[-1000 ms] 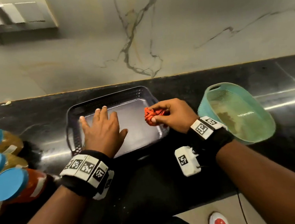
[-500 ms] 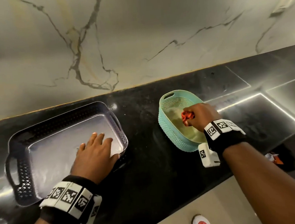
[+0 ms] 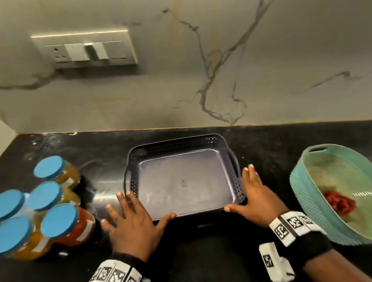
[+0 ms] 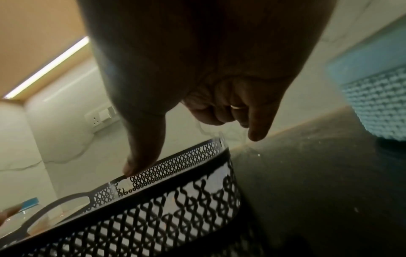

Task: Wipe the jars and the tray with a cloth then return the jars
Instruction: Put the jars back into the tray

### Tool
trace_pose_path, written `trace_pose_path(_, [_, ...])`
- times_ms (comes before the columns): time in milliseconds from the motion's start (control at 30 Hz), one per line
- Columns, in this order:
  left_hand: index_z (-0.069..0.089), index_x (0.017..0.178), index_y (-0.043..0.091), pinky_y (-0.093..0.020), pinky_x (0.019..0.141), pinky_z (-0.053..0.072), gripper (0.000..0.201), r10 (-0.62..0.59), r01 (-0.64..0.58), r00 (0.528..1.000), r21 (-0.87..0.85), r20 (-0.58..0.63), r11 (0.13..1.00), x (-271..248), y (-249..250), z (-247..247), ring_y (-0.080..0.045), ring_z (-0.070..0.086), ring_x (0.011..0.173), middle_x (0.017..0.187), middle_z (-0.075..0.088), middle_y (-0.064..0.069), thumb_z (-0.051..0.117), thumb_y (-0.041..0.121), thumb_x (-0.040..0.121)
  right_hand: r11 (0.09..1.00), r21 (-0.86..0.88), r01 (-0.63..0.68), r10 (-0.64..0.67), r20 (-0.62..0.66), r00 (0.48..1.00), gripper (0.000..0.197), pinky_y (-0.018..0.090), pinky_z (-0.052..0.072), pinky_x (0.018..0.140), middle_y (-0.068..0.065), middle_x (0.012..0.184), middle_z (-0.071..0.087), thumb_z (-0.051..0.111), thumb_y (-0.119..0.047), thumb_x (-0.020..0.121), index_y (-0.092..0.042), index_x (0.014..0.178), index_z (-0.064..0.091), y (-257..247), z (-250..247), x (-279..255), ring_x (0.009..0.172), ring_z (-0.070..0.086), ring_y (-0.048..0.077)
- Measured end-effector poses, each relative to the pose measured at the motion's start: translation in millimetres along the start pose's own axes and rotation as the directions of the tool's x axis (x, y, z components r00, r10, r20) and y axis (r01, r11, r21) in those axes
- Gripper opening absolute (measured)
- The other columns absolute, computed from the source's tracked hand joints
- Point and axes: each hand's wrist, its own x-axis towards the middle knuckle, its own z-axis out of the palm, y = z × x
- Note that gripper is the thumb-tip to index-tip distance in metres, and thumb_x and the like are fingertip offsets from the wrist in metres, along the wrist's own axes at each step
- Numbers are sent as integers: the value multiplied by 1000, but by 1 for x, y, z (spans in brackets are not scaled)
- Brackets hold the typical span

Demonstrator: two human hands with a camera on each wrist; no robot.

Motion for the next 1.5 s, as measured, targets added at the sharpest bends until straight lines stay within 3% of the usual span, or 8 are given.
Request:
trace_pose_path(133, [-18, 157, 1, -60, 124, 8, 129, 9, -9, 999, -24, 32, 1000, 21, -13, 7, -34, -9, 157, 167, -21, -18, 24, 94, 77, 998, 17, -64, 63, 44, 997, 118, 34, 26, 118, 14, 165, -10, 65, -65, 82, -5, 157, -3, -6, 13, 9, 152, 18, 28])
trace_pose_path(300, [-23, 156, 4, -48, 127, 13, 135, 135, -131, 991, -201, 8, 971, 61, -17, 2, -30, -10, 157, 166, -27, -13, 46, 88, 76, 992, -22, -127, 127, 0, 992, 111, 39, 31, 116, 15, 166, -1, 58, -67, 86, -5, 157, -1, -20, 12, 26, 151, 21, 30])
trace_pose_path(500, [-19, 159, 9, -56, 124, 16, 131, 129, -124, 991, -117, 43, 985, 85, -11, -16, -28, -9, 158, 168, -25, -6, 39, 93, 76, 985, -32, -171, 171, -13, 985, 114, 40, 32, 116, 14, 166, 2, 59, -68, 84, -4, 157, 1, -30, 4, 44, 151, 19, 29])
trace_pose_path(1067, [-15, 159, 5, -55, 125, 15, 126, 145, -145, 989, -70, -4, 987, 100, -15, -20, -28, -10, 158, 169, -18, -12, 35, 90, 81, 977, -70, -202, 198, -61, 978, 110, 48, 30, 118, 16, 165, 7, 66, -66, 80, -8, 157, 12, -41, 0, 54, 151, 16, 33])
trace_pose_path(1167, [-5, 161, 8, -53, 123, 19, 98, 198, -208, 976, -126, -87, 970, 92, -25, -25, -30, 1, 158, 171, -5, -14, 37, 69, 97, 995, -54, -84, 73, -171, 982, 91, 48, 30, 117, 16, 165, 11, 65, -55, 87, -12, 156, 23, -62, 1, 52, 151, 15, 33])
trace_pose_path(1300, [12, 162, 12, -49, 99, 44, 63, 311, -346, 932, -203, -184, 916, 72, -51, -43, -42, 51, 131, 148, 48, -25, 39, 28, 107, 986, -4, 168, -166, -185, 969, 61, 39, 25, 118, 12, 161, 28, 67, -38, 92, -15, 146, 48, -120, 13, 49, 151, 22, 27])
trace_pose_path(1400, [24, 160, 27, -47, 90, 51, 61, 274, -351, 922, -294, -274, 889, 55, -89, -57, -41, 63, 114, 128, 66, -21, 39, 14, 103, 939, 24, 344, -337, -144, 931, 45, 34, 31, 114, 7, 150, 48, 70, -33, 90, -18, 132, 63, -170, 31, 47, 143, 40, 23])
trace_pose_path(1500, [43, 153, 25, -47, 93, 54, 63, 163, -357, 909, -512, -384, 782, 35, -133, -72, -29, 67, 107, 121, 71, -12, 40, 1, 94, 888, 18, 459, -455, -98, 885, 34, 28, 38, 103, 4, 131, 66, 68, -30, 92, -19, 123, 69, -214, 44, 41, 126, 59, 22])
